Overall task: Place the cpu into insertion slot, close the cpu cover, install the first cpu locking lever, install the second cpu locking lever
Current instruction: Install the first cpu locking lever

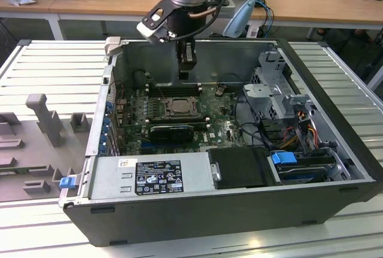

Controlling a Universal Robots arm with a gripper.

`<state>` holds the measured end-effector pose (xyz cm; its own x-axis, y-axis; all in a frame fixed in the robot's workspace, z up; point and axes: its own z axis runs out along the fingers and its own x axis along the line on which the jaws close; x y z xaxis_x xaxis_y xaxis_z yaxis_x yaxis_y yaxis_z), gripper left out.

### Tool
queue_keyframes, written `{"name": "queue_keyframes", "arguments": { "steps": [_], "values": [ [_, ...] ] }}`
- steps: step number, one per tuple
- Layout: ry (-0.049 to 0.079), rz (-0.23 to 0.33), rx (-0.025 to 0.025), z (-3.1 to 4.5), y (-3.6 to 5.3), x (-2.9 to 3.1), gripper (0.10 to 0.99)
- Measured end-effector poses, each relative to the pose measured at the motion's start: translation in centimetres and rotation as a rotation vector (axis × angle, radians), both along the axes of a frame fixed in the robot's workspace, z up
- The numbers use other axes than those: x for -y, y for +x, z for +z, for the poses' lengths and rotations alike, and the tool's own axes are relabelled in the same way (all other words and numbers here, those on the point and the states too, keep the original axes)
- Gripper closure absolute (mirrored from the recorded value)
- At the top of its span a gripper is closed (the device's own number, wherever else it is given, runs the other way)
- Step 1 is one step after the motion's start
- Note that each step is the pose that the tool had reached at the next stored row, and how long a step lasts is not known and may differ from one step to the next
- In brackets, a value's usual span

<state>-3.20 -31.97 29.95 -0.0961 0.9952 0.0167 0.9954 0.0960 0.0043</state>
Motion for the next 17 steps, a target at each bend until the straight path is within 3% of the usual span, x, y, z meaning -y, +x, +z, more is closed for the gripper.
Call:
{"name": "queue_keyframes", "arguments": {
  "steps": [2, 6, 9, 12, 17],
  "values": [
    [0.000, 0.056, 0.0009, -0.20, 0.00, 0.00, 0.980],
    [0.000, 0.112, 0.0065, -0.44, 0.00, 0.00, 0.980],
    [0.000, 0.173, 0.0065, -0.50, -0.01, 0.01, 0.980],
    [0.000, 0.268, 0.0066, -0.53, 0.00, 0.00, 0.980],
    [0.001, 0.365, 0.0067, -0.53, 0.00, 0.00, 0.980]
  ]
}}
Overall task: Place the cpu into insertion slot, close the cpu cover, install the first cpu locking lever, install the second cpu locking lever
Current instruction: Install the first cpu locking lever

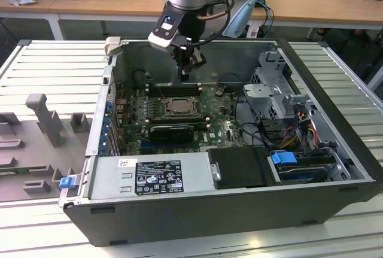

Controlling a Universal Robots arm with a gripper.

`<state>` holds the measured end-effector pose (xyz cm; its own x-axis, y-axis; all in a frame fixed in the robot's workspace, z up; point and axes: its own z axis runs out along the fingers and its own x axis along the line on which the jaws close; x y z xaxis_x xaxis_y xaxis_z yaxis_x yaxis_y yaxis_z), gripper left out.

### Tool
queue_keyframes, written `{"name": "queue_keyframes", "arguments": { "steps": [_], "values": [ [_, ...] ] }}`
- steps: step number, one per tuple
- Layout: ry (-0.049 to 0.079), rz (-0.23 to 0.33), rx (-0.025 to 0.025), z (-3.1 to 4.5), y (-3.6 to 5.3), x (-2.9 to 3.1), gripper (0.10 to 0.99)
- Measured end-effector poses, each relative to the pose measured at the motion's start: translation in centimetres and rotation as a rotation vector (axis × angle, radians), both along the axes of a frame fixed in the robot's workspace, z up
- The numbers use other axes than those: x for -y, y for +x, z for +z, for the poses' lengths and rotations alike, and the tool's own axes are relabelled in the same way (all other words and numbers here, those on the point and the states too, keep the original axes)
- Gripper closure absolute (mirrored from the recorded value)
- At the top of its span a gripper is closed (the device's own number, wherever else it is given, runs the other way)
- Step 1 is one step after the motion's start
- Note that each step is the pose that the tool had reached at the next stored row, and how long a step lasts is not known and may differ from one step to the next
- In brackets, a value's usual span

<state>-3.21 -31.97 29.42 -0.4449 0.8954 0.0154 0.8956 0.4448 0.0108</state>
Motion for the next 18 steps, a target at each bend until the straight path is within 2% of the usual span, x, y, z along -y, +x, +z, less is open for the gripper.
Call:
{"name": "queue_keyframes", "arguments": {
  "steps": [2, 11, 14, 18],
  "values": [
    [0.000, 0.066, 0.0000, 0.00, 0.00, 0.00, 0.980],
    [0.000, 0.230, 0.0000, 0.00, 0.00, 0.00, 0.980],
    [0.000, 0.319, 0.0000, 0.00, 0.00, 0.00, 0.980],
    [0.000, 0.392, 0.0009, -0.04, 0.00, 0.00, 0.980]
  ]
}}
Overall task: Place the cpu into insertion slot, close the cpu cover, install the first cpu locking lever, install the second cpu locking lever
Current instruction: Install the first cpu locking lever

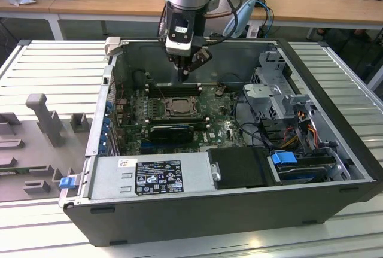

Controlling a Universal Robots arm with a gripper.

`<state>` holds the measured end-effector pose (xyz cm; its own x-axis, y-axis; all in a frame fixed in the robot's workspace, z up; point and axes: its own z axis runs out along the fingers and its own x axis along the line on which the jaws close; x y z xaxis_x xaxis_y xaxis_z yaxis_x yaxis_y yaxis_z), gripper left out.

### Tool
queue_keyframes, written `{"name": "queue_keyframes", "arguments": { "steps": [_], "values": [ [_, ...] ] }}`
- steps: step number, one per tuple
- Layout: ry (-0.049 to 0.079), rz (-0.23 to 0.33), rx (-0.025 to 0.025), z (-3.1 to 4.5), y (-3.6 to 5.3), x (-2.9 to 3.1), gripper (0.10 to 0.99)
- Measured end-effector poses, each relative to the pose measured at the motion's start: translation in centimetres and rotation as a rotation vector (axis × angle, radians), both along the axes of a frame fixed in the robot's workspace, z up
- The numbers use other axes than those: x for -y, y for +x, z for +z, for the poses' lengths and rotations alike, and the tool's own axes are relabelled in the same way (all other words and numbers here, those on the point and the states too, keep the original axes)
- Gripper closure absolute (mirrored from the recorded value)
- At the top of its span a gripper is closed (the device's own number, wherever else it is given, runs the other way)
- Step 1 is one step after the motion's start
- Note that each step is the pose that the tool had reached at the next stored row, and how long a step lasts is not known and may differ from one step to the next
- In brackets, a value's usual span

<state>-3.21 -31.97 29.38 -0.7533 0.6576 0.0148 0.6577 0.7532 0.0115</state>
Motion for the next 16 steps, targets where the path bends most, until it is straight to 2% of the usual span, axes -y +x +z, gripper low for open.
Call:
{"name": "queue_keyframes", "arguments": {
  "steps": [3, 4, 7, 16],
  "values": [
    [0.000, 0.142, 0.0022, -0.07, 0.00, 0.00, 0.980],
    [0.000, 0.173, 0.0022, -0.07, 0.00, 0.00, 0.980],
    [0.000, 0.244, 0.0023, -0.10, 0.00, 0.00, 0.980],
    [0.000, 0.405, 0.0025, -0.20, 0.00, 0.00, 0.980]
  ]
}}
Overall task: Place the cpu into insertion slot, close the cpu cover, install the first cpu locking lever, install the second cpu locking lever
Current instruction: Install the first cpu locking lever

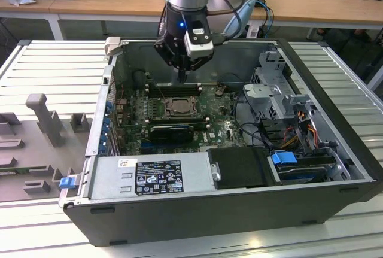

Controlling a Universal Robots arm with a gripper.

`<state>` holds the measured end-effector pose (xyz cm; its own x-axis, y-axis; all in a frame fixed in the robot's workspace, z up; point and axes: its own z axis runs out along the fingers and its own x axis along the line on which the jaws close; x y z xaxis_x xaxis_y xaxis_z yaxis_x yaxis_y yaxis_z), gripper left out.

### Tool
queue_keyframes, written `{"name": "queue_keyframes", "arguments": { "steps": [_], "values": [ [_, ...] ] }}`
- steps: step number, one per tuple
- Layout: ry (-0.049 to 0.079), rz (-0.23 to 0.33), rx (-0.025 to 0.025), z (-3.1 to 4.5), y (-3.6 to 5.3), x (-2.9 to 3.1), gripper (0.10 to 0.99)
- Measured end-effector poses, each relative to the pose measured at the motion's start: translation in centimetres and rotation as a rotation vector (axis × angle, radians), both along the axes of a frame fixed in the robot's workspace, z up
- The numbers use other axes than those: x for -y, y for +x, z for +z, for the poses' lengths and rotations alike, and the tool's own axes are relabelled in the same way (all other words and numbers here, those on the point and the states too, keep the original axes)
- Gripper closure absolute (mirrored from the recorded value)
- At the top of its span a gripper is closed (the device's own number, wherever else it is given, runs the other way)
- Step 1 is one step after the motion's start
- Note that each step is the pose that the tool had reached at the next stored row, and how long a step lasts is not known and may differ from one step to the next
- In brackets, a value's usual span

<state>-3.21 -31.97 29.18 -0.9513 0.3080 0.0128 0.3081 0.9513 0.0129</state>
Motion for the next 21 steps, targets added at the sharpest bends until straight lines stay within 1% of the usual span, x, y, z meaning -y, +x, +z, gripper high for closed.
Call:
{"name": "queue_keyframes", "arguments": {
  "steps": [2, 4, 5, 6, 8, 13, 14, 15, 16, 17, 18, 19, 20, 21],
  "values": [
    [0.000, 0.044, 0.0000, -0.01, 0.00, 0.00, 0.980],
    [0.000, 0.106, 0.0000, -0.02, 0.00, 0.00, 0.980],
    [0.000, 0.162, 0.0000, -0.03, 0.00, 0.00, 0.980],
    [0.000, 0.195, 0.0000, -0.03, 0.00, 0.00, 0.980],
    [0.000, 0.232, 0.0001, -0.03, 0.00, 0.00, 0.980],
    [0.000, 0.293, 0.0000, -0.03, 0.00, 0.00, 0.980],
    [0.000, 0.317, 0.0008, -0.03, 0.00, 0.00, 0.980],
    [-0.001, 0.333, 0.0072, -0.06, 0.00, 0.00, 0.980],
    [-0.003, 0.337, 0.0156, -0.07, -0.02, 0.00, 0.980],
    [-0.004, 0.341, 0.0227, -0.10, -0.05, 0.00, 0.980],
    [-0.004, 0.344, 0.0272, -0.15, -0.10, 0.00, 0.980],
    [-0.002, 0.346, 0.0296, -0.19, -0.17, 0.00, 0.980],
    [0.005, 0.347, 0.0316, -0.29, -0.40, 0.01, 0.980],
    [0.014, 0.347, 0.0333, -0.46, -0.82, -0.01, 0.980]
  ]
}}
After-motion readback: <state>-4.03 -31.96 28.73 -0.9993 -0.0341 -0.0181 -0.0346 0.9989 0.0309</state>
